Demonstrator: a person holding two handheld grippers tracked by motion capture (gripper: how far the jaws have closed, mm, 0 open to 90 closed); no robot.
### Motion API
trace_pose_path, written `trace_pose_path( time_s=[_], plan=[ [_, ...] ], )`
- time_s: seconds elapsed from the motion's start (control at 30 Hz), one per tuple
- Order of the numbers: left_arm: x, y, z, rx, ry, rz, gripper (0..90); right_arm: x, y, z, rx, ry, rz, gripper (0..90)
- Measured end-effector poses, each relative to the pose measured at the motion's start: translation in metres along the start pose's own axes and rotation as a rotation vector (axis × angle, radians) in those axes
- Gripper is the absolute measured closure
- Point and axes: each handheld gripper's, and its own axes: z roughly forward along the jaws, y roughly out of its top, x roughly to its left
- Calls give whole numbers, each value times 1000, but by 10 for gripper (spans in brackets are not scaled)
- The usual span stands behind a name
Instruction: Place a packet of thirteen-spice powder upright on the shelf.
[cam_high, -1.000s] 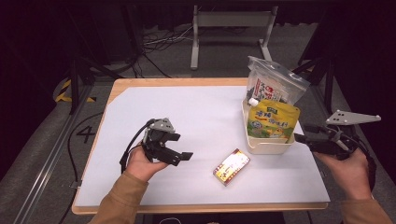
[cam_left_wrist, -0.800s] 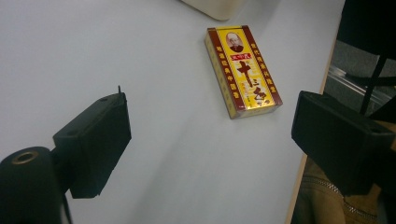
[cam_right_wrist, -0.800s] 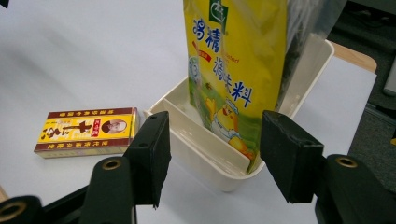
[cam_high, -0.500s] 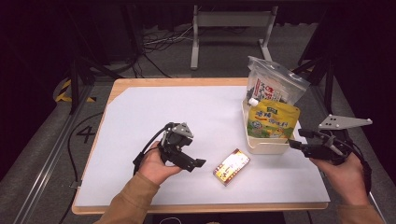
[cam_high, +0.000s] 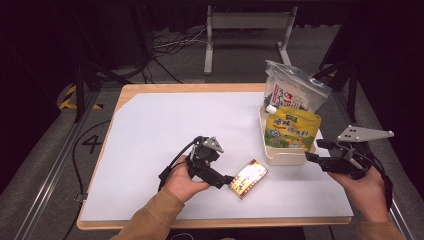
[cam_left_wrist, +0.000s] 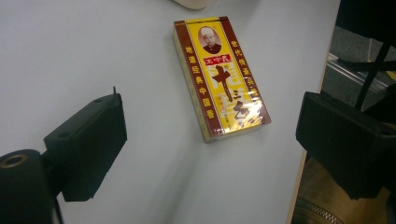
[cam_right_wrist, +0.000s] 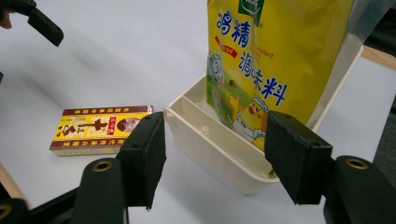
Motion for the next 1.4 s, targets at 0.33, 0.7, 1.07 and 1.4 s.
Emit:
trace_pose_path(
  time_s=[0.33,0.7,1.07,1.4],
  plan=[
    [-7,3,30,49,-25,-2,84,1,-2,-1,-10,-1,2,371],
    [-10,5,57,100,-37,-27,66,2,-2,3,0,12,7,360],
    [-19,9,80,186,-15,-11,47,3,-3,6,12,20,9,353],
    [-26,10,96,251,41,3,62,4,-3,9,23,27,15,348]
  ],
)
